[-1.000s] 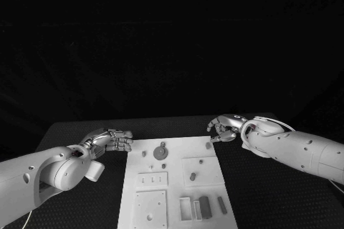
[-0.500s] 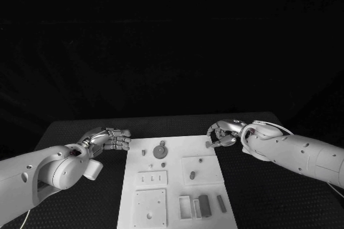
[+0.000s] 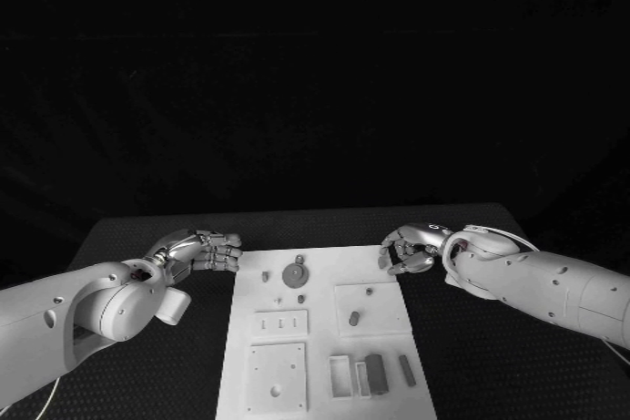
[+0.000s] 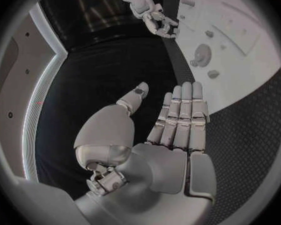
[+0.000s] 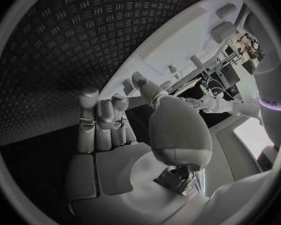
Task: Assemble the parts on the task board
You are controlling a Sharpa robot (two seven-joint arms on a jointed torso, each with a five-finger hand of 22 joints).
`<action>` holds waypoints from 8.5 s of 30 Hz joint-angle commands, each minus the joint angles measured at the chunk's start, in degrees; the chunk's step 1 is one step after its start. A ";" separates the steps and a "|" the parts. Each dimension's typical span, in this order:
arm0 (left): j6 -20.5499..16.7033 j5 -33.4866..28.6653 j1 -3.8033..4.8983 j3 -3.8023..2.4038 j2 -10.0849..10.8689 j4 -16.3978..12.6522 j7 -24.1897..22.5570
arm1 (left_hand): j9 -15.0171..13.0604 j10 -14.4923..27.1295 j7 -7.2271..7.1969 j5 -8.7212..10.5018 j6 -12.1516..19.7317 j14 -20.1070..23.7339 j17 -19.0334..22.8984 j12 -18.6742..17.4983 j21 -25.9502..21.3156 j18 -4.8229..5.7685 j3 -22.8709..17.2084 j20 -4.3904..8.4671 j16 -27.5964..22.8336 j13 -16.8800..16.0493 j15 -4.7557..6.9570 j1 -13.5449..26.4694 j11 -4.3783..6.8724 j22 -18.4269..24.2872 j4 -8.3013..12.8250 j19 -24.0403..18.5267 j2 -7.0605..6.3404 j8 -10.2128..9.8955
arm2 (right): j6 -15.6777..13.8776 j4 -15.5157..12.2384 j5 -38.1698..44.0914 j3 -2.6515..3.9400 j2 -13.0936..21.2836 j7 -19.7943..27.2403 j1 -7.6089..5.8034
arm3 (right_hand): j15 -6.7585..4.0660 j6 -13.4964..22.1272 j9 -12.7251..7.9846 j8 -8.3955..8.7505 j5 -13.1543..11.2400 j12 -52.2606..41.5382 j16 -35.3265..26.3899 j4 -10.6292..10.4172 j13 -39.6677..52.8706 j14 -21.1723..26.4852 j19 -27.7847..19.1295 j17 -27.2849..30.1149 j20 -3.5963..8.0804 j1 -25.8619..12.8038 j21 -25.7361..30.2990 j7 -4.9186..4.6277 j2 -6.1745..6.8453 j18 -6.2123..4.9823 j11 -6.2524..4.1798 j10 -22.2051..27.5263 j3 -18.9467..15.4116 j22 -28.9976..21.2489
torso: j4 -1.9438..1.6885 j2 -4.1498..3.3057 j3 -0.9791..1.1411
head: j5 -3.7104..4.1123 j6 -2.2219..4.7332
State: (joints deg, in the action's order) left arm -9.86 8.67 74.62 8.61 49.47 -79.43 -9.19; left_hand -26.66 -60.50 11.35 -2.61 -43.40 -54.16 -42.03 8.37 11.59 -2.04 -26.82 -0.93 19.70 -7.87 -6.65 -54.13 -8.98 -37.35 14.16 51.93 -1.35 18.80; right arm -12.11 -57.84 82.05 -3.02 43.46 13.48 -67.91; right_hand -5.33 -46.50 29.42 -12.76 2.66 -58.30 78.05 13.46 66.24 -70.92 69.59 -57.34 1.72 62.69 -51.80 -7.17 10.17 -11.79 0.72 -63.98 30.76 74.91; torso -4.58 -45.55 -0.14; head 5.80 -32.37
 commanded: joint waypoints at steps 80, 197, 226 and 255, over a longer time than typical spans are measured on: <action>2.55 3.15 0.11 -0.04 0.14 -0.34 0.51 | -0.57 -2.67 -0.18 -0.23 -1.99 -3.03 -2.04 1.33 0.61 -0.86 0.17 0.77 0.66 -1.67 1.12 -0.15 1.16 -0.98 0.05 2.74 0.33 1.20 | -8.00 0.03 1.51 -0.02 -1.61 -2.24 2.33 | -1.36 -10.11 4.40 -5.58 0.21 -1.11 1.02 2.94 -0.79 -1.59 0.55 -0.95 0.69 0.14 -0.90 1.47 -7.89 -3.21 -1.39 -1.47 0.70 1.15 | 0.09 0.08 0.07 | -0.13 -0.53; -7.28 0.63 0.03 0.17 -6.46 -8.21 15.20 | -0.21 -9.11 -4.79 -0.20 -13.67 -9.32 -15.10 7.41 4.03 0.64 0.82 5.10 5.90 -17.42 5.52 -1.78 5.93 -8.43 2.35 6.25 3.33 2.88 | -8.46 -25.44 7.10 0.24 -9.92 -20.63 -0.68 | -1.52 -10.09 4.97 -4.93 0.21 -0.95 0.93 2.67 -1.24 -2.37 1.52 -0.82 1.00 -0.47 -0.79 1.54 -7.68 -3.21 -1.49 -2.05 0.26 0.82 | 0.30 0.25 -0.24 | -3.38 0.03; -6.82 3.53 0.03 0.17 -6.17 -8.13 17.72 | -0.66 -9.96 -5.14 -0.19 -14.58 -10.08 -15.17 7.12 4.34 0.94 4.12 6.01 6.95 -19.80 6.16 5.33 6.42 -9.41 0.01 7.10 -1.44 2.59 | -9.18 -25.32 6.52 0.24 -9.79 -20.72 -0.59 | -1.58 -10.35 5.09 -4.97 0.21 -0.97 0.99 2.62 -1.27 -2.58 1.61 -1.03 1.00 -0.60 -0.74 1.62 -7.76 -3.21 -1.56 -2.14 0.28 0.81 | 0.30 0.22 -0.26 | -3.20 0.02; -7.44 7.33 0.03 0.17 -5.84 -8.13 19.35 | -1.08 -10.26 -5.39 -0.29 -15.05 -10.33 -15.11 6.94 4.30 0.87 4.64 6.31 7.54 -21.56 6.46 4.79 6.70 -9.85 2.26 7.54 -0.46 2.47 | -9.19 -25.48 6.41 0.24 -9.55 -20.61 -0.43 | -1.63 -10.43 5.16 -4.93 0.21 -0.98 1.02 2.63 -1.30 -2.72 1.73 -1.11 1.02 -0.69 -0.73 1.66 -7.69 -3.21 -1.61 -2.24 0.27 0.82 | 0.30 0.24 -0.26 | -3.18 -0.21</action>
State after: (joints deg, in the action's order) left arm -17.85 15.33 74.58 8.83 43.73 -87.35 10.16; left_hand -27.68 -70.34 6.03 -2.61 -58.35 -64.40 -57.23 15.69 15.80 -0.86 -22.21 5.33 27.04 -29.38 -0.31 -49.19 -2.44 -47.11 16.20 59.19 -2.06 21.47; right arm -21.98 -83.27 88.38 -2.78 33.97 -7.24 -68.38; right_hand -6.48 -55.23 34.52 -17.55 2.66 -59.18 78.93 16.44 65.02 -73.53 71.24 -58.40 2.53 62.09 -52.48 -4.26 2.80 -12.51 -0.71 -66.06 31.07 74.90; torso -4.28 -45.32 -0.38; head 2.61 -32.57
